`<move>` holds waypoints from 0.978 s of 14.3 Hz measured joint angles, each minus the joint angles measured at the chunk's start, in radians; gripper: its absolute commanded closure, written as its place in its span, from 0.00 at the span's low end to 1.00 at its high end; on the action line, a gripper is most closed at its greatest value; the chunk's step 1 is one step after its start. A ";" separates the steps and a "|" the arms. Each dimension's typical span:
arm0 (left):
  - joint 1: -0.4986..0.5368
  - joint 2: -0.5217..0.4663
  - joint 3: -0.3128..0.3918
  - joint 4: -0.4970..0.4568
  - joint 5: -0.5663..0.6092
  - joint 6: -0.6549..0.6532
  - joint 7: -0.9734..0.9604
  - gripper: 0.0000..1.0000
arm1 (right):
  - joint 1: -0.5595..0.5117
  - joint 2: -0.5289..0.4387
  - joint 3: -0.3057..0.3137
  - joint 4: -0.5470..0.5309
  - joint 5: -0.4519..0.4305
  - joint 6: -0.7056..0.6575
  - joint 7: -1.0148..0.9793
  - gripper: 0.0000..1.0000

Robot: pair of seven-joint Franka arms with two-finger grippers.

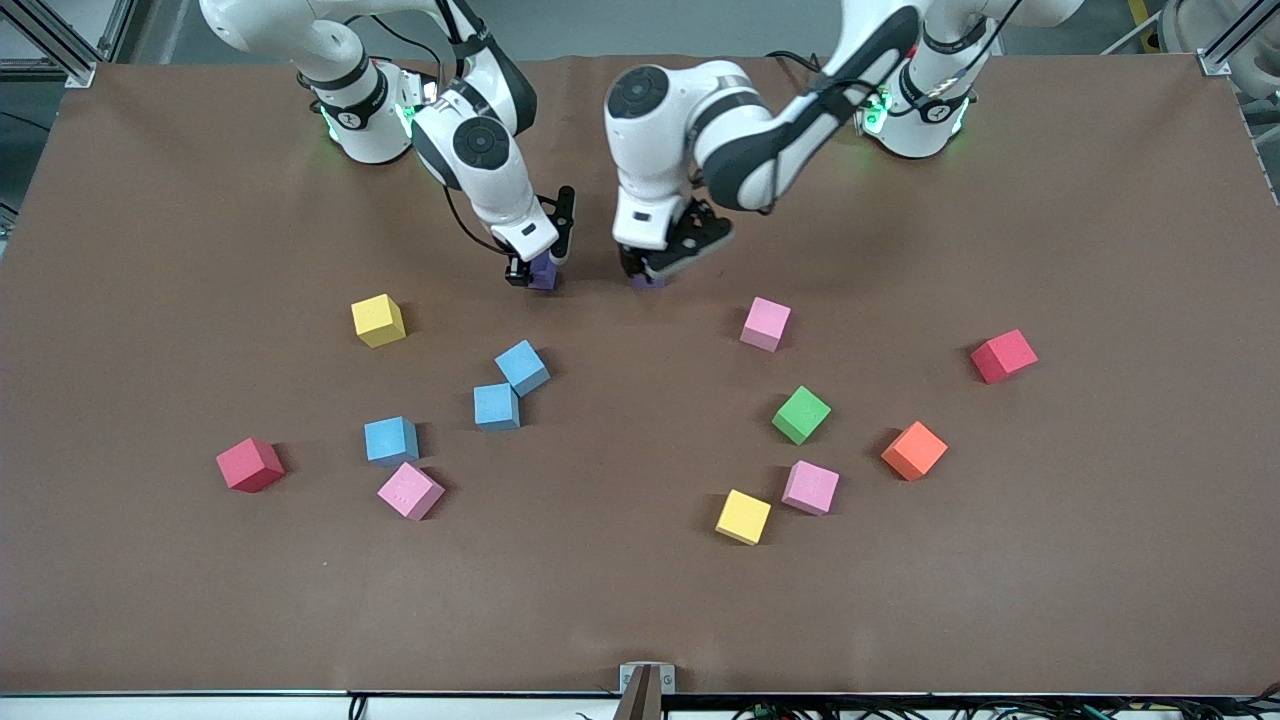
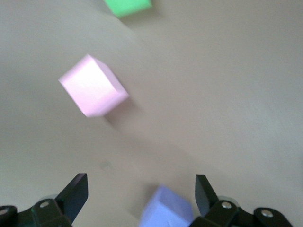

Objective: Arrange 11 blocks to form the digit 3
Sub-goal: 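Lower both purple blocks side by side at the table center, release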

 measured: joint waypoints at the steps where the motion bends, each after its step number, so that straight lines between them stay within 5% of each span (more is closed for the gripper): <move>1: 0.045 -0.008 0.002 -0.002 -0.012 -0.023 -0.012 0.00 | 0.017 0.000 0.000 0.007 0.000 0.000 0.019 0.77; 7: 0.194 0.009 0.005 -0.077 -0.014 -0.015 -0.290 0.00 | 0.091 0.060 0.002 0.088 0.003 0.000 0.066 0.77; 14: 0.296 0.042 0.008 -0.234 -0.014 0.246 -0.379 0.00 | 0.143 0.168 0.003 0.219 0.011 -0.035 0.176 0.77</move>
